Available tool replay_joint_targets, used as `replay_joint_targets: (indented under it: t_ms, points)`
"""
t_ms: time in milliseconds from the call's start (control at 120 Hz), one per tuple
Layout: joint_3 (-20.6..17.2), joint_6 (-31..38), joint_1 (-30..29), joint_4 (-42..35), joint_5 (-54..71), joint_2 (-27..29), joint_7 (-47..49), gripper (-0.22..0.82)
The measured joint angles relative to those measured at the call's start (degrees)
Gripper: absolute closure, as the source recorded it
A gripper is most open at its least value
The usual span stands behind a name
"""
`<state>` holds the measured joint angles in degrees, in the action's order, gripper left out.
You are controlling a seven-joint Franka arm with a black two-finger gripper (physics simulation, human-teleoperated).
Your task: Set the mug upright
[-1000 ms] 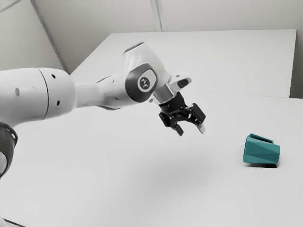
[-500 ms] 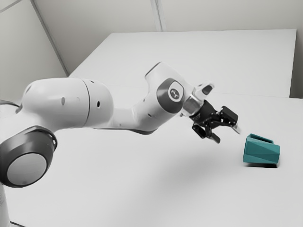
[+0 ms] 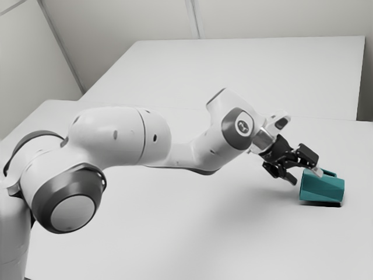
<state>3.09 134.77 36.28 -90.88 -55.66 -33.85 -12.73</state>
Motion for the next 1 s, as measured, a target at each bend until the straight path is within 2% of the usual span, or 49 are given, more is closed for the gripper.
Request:
replay_joint_targets:
  t_ms: [175,342,608,758,1000]
  points:
    - [-0.67,-0.28,-0.3,3.76,0.13,-2.89,-1.41,0.01]
    - [-1.22,-0.48,-0.51,5.91,0.27,-4.45,-2.44,0.09]
    - [-1.64,-0.61,-0.62,7.89,0.53,-5.79,-3.58,0.36]
    - [-2.01,-0.63,-0.54,8.77,0.89,-6.0,-4.02,0.58]
    - [-2.52,-0.43,-0.33,9.19,1.47,-5.95,-3.93,0.73]
